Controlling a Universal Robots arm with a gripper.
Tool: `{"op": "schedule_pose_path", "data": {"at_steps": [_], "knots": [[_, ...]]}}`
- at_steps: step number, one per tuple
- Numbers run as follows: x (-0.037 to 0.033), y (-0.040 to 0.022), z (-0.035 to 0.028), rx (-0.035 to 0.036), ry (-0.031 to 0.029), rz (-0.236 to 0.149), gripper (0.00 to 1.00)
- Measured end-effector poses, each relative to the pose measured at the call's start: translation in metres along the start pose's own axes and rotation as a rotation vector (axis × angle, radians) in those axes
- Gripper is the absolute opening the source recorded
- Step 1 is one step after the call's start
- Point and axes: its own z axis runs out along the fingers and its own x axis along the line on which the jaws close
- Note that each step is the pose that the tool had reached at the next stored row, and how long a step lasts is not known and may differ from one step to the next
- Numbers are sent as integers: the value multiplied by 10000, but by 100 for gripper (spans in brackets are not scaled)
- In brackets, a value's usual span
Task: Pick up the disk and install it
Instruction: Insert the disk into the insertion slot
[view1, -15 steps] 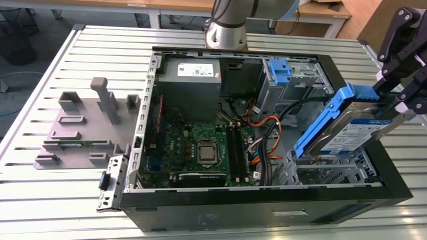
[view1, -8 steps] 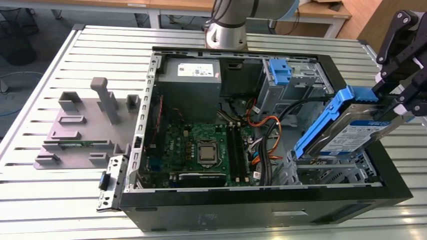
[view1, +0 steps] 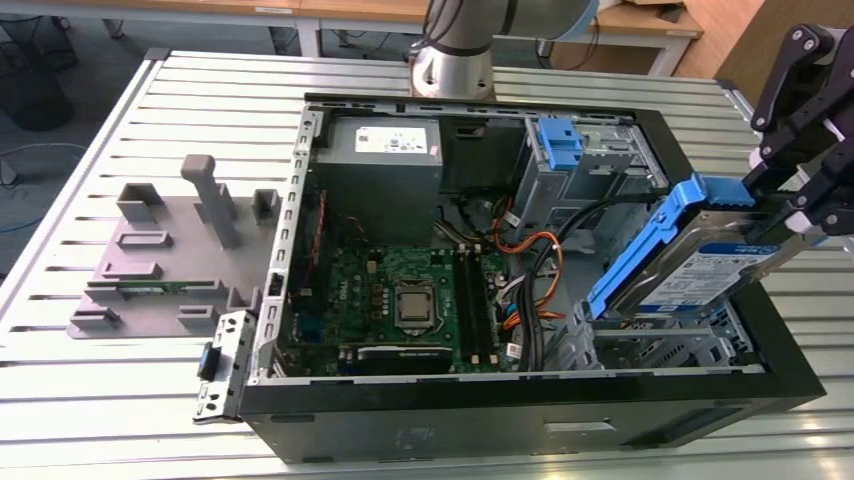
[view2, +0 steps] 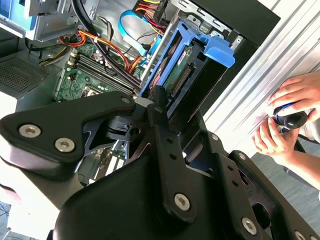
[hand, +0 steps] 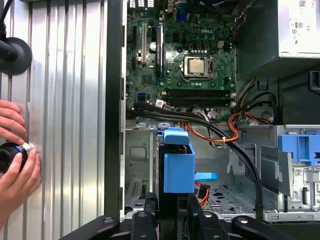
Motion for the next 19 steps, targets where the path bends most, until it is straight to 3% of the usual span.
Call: {"op": "schedule_pose_path", "data": {"at_steps": [19], "knots": [[3, -2, 53, 0, 0, 0, 35]]}}
